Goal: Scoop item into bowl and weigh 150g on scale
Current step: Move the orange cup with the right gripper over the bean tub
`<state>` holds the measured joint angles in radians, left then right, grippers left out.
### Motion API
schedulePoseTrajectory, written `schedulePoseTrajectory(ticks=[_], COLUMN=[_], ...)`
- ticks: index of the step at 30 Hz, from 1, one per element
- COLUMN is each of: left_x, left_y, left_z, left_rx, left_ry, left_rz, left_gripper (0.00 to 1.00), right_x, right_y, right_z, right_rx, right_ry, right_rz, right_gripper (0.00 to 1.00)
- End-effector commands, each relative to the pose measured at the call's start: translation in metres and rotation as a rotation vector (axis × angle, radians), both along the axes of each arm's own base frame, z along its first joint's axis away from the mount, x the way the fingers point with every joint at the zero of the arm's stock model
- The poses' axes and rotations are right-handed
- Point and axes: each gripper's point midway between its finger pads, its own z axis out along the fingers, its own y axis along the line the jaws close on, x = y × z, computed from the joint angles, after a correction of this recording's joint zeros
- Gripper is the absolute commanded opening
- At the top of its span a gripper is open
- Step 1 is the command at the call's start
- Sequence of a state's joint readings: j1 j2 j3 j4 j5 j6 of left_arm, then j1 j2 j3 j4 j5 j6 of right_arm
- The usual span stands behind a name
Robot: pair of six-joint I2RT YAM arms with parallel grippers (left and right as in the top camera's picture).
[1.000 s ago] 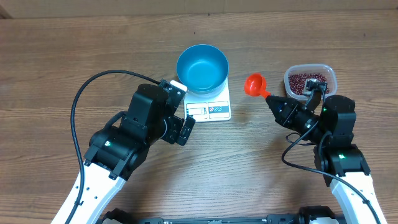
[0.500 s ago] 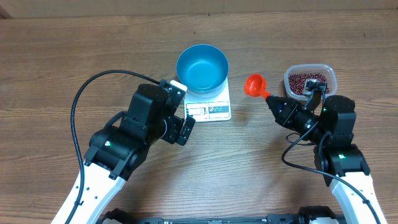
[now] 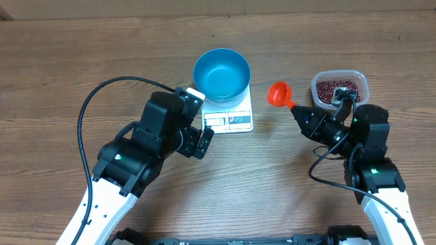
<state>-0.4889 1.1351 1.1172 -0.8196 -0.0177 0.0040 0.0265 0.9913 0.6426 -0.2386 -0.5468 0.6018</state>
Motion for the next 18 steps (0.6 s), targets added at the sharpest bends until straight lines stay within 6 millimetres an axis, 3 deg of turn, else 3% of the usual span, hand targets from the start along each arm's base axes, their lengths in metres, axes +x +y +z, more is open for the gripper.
schedulePoseTrajectory(ticks=[1,9,14,18], left_x=[0.001,0.001,0.001,0.001], left_y=[-0.001,-0.001,-0.001,-0.001], left_z=[0.01,0.01,0.01,0.01], left_rx=[-0.014,-0.014,-0.014,-0.014], left_ry=[-0.025,-0.025,-0.025,-0.025], left_rz=[-0.015,-0.015,-0.015,-0.015], left_gripper=[1.0,1.0,0.99,0.99], right_x=[0.0,-0.006,-0.018,-0.019], right_y=[0.001,-0.002,-0.037,-0.054], right_z=[0.007,0.02,0.047,0.066], right_rx=[0.002,-0.042,-0.25,-0.37], right_ry=[-0.017,0.031,0.121,0.147], right_rz=[0.013,0.025,-0.106,-0.138], right_gripper=[0.04,0.04,0.04,0.04])
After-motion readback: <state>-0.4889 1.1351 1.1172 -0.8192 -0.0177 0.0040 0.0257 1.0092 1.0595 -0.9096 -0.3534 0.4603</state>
